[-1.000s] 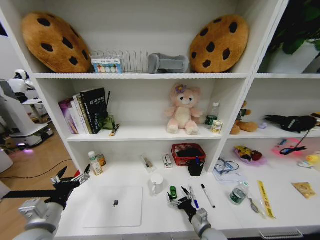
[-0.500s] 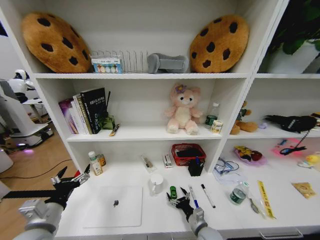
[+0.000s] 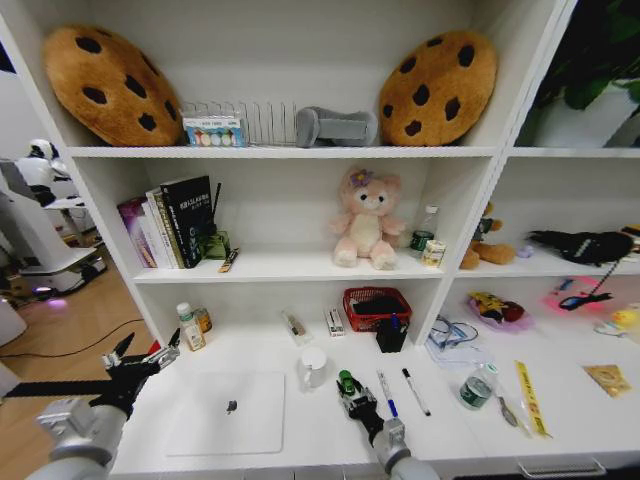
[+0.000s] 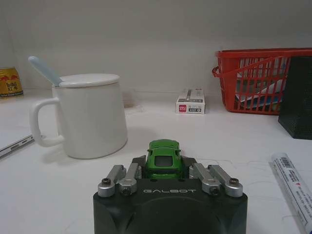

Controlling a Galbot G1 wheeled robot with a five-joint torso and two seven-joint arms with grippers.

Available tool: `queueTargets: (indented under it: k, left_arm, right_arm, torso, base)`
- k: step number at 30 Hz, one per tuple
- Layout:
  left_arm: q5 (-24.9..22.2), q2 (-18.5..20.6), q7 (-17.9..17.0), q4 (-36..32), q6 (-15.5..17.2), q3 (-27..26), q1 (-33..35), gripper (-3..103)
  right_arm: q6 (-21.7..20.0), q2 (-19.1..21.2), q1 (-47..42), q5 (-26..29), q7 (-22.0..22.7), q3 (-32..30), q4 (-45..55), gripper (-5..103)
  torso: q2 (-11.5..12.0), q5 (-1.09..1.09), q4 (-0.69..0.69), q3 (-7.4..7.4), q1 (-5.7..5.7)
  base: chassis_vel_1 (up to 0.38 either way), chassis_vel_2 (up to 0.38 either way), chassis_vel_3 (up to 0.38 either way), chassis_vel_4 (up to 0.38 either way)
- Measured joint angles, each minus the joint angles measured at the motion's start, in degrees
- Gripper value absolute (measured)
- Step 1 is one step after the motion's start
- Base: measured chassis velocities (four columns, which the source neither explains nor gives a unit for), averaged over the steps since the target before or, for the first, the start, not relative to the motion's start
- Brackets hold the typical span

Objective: Organize the objects on the table.

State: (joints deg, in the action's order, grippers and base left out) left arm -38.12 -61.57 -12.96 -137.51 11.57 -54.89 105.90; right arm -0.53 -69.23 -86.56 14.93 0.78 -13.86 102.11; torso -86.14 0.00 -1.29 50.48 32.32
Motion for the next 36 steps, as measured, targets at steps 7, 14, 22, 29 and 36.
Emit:
queueTargets:
  k: [7,14,22,29,36]
  left_arm:
    - [0.0,0.0,0.0,0.0,0.0,0.0,0.0,100]
    - [0.0,0.0,0.0,0.0,0.0,0.0,0.0,100]
    - [0.0,0.0,0.0,0.0,0.0,0.0,0.0,100]
    - [0.0,0.0,0.0,0.0,0.0,0.0,0.0,100]
    - [0.0,0.0,0.0,0.0,0.0,0.0,0.0,100]
  right_arm:
    - [0.0,0.7,-0.9,0.5,-0.1,-0.9,1.2,37]
    - [-1.2,3.3,-4.1,4.3,-0.1,-4.5,7.9,37]
    - [1.8,12.5,-7.5,10.3,-6.7,-13.4,20.7,37]
    - [2.4,22.8,0.8,21.8,-16.2,-16.6,25.9,37]
    - [-1.6,30.8,15.7,38.0,-23.2,-14.9,24.5,37]
  torso:
    - [0.0,0.01,0.0,0.01,0.0]
    - [0.0,-0.01,-0.01,0.0,0.0]
    - [0.0,-0.01,-0.02,0.0,0.0]
    - [0.0,0.0,0.01,0.0,0.0]
    - [0.0,0.02,0.0,0.01,0.0]
  base:
    - [0.0,0.0,0.0,0.0]
    - [0.0,0.0,0.0,0.0]
    - [0.0,0.0,0.0,0.0]
    - [0.0,0.0,0.0,0.0]
    - [0.0,0.0,0.0,0.0]
